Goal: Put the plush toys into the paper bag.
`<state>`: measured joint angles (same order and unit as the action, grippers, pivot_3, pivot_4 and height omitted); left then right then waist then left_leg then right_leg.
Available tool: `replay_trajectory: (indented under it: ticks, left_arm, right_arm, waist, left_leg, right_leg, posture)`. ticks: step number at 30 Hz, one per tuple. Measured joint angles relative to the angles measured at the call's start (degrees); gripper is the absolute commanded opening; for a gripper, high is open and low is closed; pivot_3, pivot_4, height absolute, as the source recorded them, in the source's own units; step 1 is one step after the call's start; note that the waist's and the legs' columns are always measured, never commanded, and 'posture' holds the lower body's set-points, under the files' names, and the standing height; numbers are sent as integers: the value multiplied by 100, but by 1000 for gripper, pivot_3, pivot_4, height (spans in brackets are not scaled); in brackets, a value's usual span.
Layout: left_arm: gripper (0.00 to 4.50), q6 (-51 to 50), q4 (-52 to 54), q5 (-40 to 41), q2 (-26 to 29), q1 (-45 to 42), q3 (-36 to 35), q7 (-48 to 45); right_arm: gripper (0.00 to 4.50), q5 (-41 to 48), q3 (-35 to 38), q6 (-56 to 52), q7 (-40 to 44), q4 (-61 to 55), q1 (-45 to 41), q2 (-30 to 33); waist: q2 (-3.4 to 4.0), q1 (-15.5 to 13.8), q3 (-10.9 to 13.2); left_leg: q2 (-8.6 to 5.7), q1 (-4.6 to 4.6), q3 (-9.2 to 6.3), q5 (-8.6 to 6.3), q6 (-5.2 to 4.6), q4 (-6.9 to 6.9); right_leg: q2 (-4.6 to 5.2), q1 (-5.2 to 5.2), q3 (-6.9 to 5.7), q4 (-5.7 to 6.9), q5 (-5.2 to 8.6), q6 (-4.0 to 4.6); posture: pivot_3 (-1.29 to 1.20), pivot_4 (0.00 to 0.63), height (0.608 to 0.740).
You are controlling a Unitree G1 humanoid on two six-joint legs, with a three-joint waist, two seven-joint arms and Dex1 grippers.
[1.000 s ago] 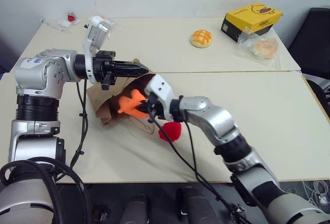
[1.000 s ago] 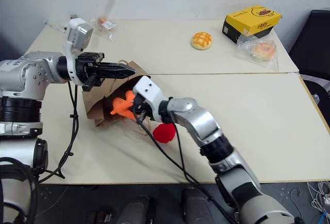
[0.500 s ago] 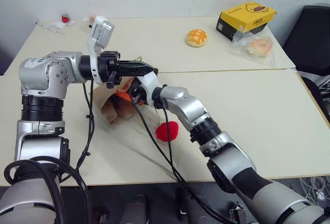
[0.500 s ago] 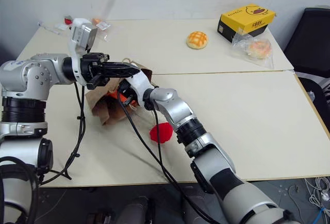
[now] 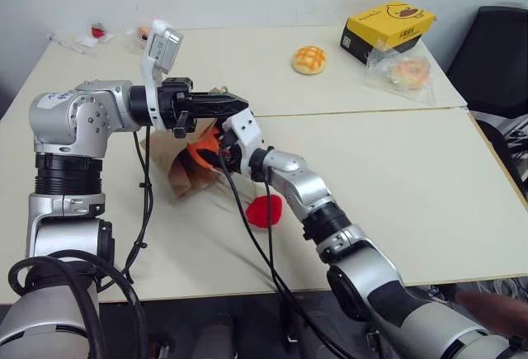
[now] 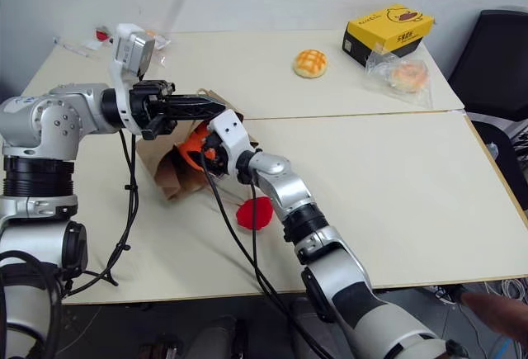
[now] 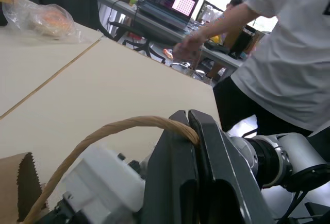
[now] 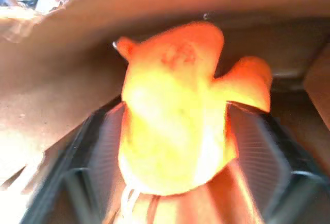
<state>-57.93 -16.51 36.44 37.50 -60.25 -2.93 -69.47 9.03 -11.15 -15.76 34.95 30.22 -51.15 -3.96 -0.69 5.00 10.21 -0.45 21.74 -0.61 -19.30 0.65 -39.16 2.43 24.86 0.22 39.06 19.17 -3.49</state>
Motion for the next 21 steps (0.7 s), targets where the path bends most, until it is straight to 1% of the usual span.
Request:
replay_trajectory:
  ticks: [1,4,6,9,11,15,18,19,21]
  left_arm:
    - [0,23,-2,5,-4,13,-35,9]
    - [0,113,-10,6,9,74,-99,47]
    - [0,171,-7,6,11,145,-107,58]
    - [0,212,2,7,0,266,-106,81]
    - [0,224,21,11,-14,283,-108,112]
    - [0,295,59,28,-3,332,-121,108]
    - [0,497,74,18,56,435,-126,46]
    - [0,571,79,3,96,484,-121,14]
    - [0,777,122,-91,175,593,-65,-71]
  right_arm:
    - [4466,115,-27,-218,216,-488,202,165]
    - [4466,452,-165,-832,867,-1759,760,729]
    - [4466,636,-224,-1102,1179,-2377,1080,1042]
    - [4466,917,-170,-1341,1388,-3190,1534,1428]
    - [4466,1085,28,-1291,1443,-3657,1906,1619]
    - [4466,1426,867,-928,1511,-4516,2877,2256]
    - [4466,1373,1770,41,1668,-4694,3948,2831]
    - [4466,1346,1961,254,1714,-4693,4224,2957]
    - [4466,1280,2434,753,1947,-4680,5087,3364]
  waist:
    - [0,-18,0]
    - [0,-56,0]
    - [-1,-65,0]
    - [-1,-88,0]
    - [-1,-116,0]
    - [-1,-248,0]
    - [-2,-382,-1]
    - [-2,-392,-1]
    - [-2,-440,-1]
  left_leg:
    - [0,0,-2,0,0,0]
    - [-2,0,-10,-1,0,-2]
    - [-2,0,-9,-1,0,-2]
    - [-2,0,-8,-1,1,0]
    - [-2,1,-7,-1,1,2]
    - [-3,1,-5,-3,-2,1]
    - [-8,0,-2,-5,-8,0]
    - [-9,-1,1,-6,-9,0]
    - [-9,-1,5,-6,-10,0]
  right_leg:
    - [0,-1,0,0,0,0]
    - [1,-8,0,-4,0,0]
    - [1,-9,1,-7,0,0]
    - [-1,-8,2,-11,0,0]
    - [-1,-9,2,-12,0,0]
    - [-1,-18,5,-25,0,0]
    - [0,-31,6,-43,0,0]
    - [0,-32,9,-43,0,0]
    - [-2,-32,11,-44,0,0]
  posture:
    - [0,150,740]
    - [0,150,740]
    - [0,150,740]
    - [0,150,740]
    - [0,150,740]
    - [0,150,740]
    - [0,150,740]
    - [0,150,740]
    - [0,150,740]
